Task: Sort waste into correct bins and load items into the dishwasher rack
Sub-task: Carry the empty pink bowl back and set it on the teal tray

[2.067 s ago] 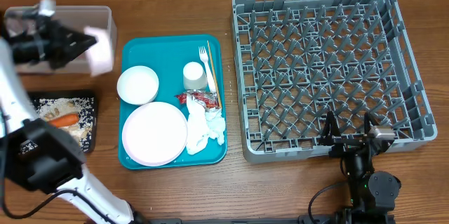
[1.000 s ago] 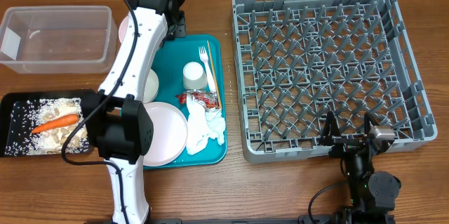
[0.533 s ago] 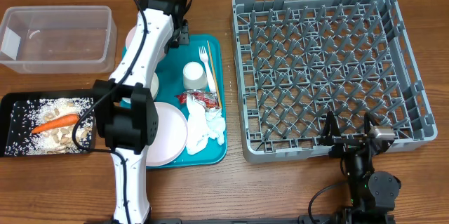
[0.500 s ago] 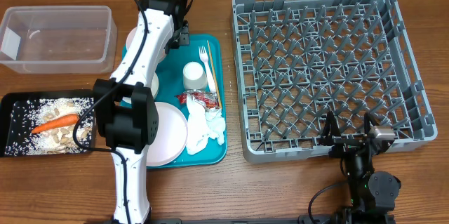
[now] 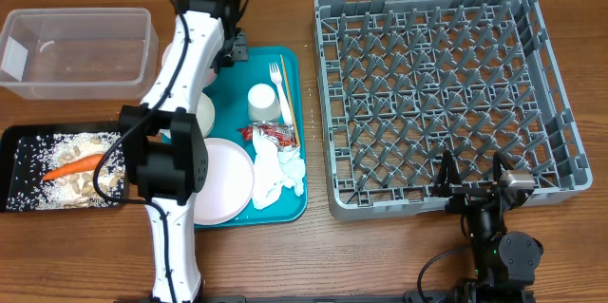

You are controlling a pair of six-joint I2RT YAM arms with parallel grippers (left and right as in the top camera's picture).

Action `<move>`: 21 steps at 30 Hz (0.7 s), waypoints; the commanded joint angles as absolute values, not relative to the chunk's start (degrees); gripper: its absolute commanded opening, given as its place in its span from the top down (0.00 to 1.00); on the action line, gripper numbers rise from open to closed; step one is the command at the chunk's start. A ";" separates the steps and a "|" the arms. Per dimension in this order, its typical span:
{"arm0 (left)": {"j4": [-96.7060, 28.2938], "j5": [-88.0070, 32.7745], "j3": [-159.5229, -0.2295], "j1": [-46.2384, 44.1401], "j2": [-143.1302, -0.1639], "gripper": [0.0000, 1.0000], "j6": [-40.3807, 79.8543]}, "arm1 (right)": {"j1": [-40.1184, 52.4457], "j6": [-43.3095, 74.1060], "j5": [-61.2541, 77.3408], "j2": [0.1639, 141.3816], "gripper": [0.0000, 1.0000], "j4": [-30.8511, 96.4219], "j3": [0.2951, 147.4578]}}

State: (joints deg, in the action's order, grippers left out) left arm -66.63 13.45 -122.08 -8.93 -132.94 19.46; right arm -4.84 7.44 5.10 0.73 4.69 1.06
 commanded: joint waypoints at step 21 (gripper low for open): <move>-88.38 0.30 -150.19 -8.38 -133.05 0.57 20.34 | -5.02 7.22 4.71 0.34 0.00 4.40 0.47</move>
